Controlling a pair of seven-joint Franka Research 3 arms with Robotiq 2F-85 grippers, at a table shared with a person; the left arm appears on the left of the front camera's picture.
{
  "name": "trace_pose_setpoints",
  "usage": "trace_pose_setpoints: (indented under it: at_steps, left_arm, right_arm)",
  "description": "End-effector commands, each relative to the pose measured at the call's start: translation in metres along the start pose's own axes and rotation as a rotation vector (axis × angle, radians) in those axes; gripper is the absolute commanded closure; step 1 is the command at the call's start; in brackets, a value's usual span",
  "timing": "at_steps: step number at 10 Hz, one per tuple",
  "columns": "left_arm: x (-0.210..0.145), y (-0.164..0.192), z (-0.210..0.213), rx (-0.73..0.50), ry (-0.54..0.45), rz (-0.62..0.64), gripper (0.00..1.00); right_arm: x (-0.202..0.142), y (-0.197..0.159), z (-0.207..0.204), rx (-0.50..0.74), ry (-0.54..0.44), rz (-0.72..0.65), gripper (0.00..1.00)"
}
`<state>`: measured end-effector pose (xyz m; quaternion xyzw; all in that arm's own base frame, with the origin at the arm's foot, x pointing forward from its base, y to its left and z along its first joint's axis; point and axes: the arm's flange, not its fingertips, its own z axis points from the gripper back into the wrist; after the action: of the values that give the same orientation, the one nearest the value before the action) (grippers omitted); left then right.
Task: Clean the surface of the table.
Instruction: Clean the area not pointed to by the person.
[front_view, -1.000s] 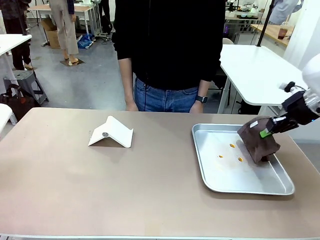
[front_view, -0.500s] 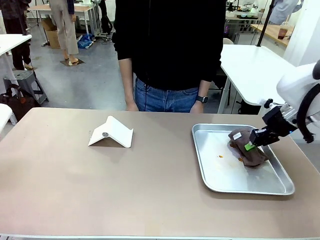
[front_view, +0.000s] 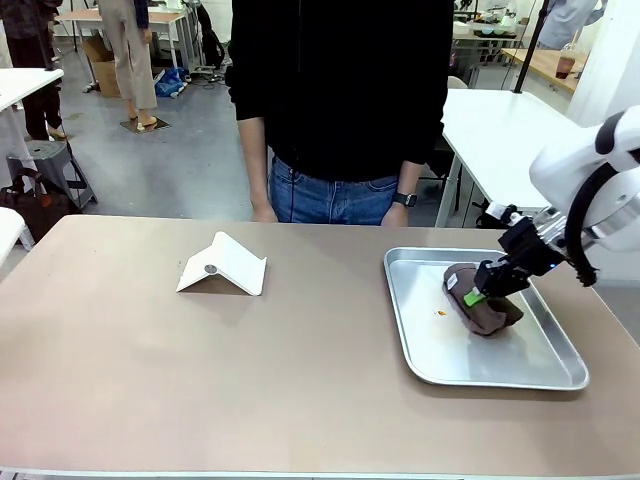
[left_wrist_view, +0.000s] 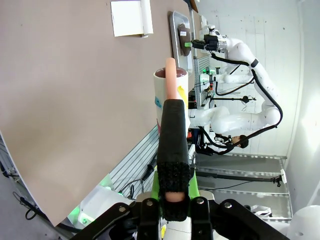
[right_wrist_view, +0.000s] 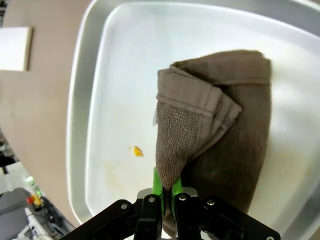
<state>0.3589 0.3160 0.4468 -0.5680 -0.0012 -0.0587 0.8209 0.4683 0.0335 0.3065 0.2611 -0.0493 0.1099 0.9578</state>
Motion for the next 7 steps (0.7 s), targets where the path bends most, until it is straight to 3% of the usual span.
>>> trace_pose_setpoints:
  at_steps: [1,7]
  left_arm:
    - [-0.002,-0.003,0.001,-0.009,-0.012,-0.014,0.78]
    - [-0.002,-0.003,0.001,-0.009,-0.012,-0.014,0.78]
  right_arm:
    - [0.010,0.014,-0.016,0.060,0.028,0.050,0.93]
    - [0.011,0.067,-0.050,0.137,0.094,0.153,0.93]
